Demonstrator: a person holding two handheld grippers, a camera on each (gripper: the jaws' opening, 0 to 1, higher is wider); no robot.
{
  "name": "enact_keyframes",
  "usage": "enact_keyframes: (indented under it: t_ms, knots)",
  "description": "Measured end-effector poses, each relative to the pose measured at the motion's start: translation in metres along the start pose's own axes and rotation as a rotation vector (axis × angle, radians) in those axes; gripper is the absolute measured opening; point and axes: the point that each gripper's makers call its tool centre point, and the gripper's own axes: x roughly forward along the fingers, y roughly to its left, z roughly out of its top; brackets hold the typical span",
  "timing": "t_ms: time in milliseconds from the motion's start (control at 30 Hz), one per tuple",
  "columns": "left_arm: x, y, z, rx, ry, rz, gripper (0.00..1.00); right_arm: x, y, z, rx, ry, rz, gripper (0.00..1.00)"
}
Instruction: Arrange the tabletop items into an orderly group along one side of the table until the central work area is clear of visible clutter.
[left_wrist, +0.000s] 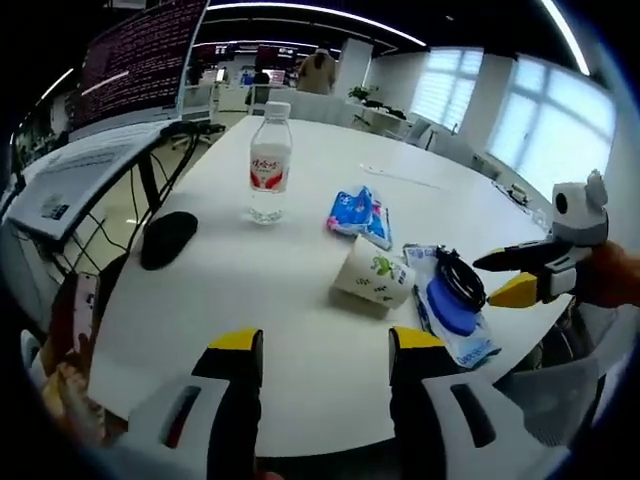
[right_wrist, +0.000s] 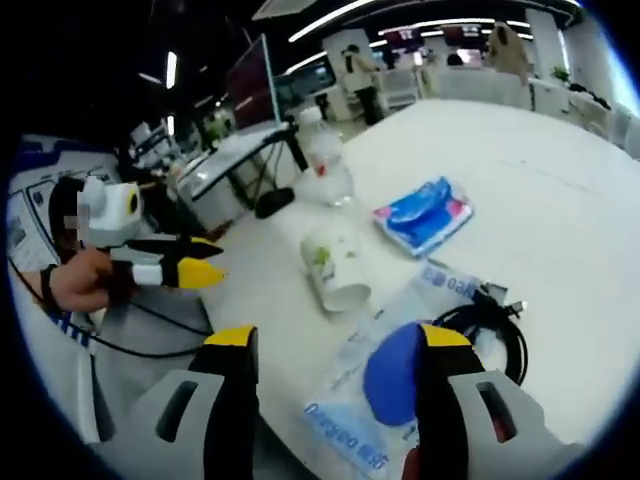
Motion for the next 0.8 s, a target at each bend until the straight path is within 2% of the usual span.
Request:
enact_keyframes:
  t_ms: [133,233,400,800]
  knots:
    - [0.000,-0.004,-0.008,-0.017,0.011,-0.004,0.49,0.029,0.001,-0.005,-0.042,0.041,0.019,0.61]
    - [-0.002,-0.012,-0.012,-0.010,0.017,-0.016,0.49,0.043,-0.001,-0.011,-0.108,0.109,0.011,0.62]
    - [-0.004,-0.018,-0.013,0.000,0.018,-0.033,0.49,0.060,-0.002,-0.007,-0.104,0.117,0.024,0.62]
    - [-0.008,-0.014,-0.013,-0.001,0.012,-0.029,0.49,0.084,-0.005,-0.005,-0.120,0.161,0.015,0.62]
